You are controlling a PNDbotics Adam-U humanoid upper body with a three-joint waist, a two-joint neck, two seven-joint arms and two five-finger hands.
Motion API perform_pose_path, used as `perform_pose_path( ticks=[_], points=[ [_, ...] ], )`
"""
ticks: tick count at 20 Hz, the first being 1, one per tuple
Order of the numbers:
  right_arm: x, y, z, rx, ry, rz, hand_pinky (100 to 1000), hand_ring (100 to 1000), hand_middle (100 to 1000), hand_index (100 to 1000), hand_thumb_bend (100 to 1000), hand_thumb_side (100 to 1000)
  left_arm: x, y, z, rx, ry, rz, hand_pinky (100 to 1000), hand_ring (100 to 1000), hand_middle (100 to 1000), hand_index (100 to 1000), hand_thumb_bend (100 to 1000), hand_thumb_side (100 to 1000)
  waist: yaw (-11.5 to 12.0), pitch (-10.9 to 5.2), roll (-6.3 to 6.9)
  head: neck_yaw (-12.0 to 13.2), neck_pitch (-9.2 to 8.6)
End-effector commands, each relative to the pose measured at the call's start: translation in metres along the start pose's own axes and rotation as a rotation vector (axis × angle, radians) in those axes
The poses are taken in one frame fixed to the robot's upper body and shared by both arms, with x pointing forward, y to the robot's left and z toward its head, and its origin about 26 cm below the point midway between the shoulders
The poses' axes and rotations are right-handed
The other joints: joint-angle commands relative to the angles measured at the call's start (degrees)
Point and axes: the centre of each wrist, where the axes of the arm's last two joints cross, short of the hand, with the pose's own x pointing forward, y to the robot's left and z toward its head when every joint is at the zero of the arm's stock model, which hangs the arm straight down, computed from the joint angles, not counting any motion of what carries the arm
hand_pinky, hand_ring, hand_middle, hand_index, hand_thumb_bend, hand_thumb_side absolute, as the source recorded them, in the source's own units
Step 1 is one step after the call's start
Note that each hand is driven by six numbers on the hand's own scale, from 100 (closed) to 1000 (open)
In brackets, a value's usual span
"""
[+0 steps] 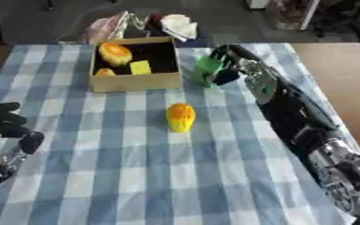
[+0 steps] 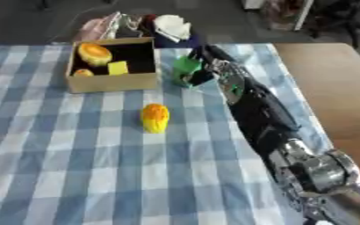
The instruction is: Pick up objects on the table and place them in the box.
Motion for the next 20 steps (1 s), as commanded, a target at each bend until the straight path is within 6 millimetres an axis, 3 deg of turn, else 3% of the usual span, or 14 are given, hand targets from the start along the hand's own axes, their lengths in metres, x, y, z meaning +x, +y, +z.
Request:
perform_pose_path(
  ticks=[1,7,10,15,20],
  points=[
    [0.011,-0.019,-0.002,-0.114,-0.038,0.02,663,595,496,560,258,150,0.003,0.002,-0.001,0.0,-0.012,-0.005,663,589,577,797,671,507,-0.1,-0.94,-0.44,0.0,-0.79],
    [0.043,-0.048,-0.004,-0.302,-0.152,-0.011,658,592,491,558,265,158,0.004,0.002,-0.001,0.001,-0.015,-0.005,662,585,574,797,666,507,0.1,-1.07,-0.51,-0.1,-0.91],
    [0.061,-0.052,-0.006,-0.323,-0.201,-0.031,664,609,500,568,262,168,0.004,0.001,-0.001,-0.002,-0.015,-0.003,661,584,573,797,665,507,0.5,-1.18,-0.58,-0.5,-0.84],
    [0.089,-0.041,-0.009,-0.273,-0.278,-0.033,673,625,519,591,261,180,0.003,-0.001,0.0,-0.011,-0.016,0.006,666,583,572,797,662,507,1.4,-1.27,-0.6,-1.2,-0.85],
    [0.098,-0.02,-0.011,-0.188,-0.295,-0.008,683,644,554,644,255,190,0.005,-0.002,-0.001,-0.014,-0.022,0.009,671,583,571,796,658,508,2.3,-1.24,-0.52,-1.7,-1.01]
  ],
)
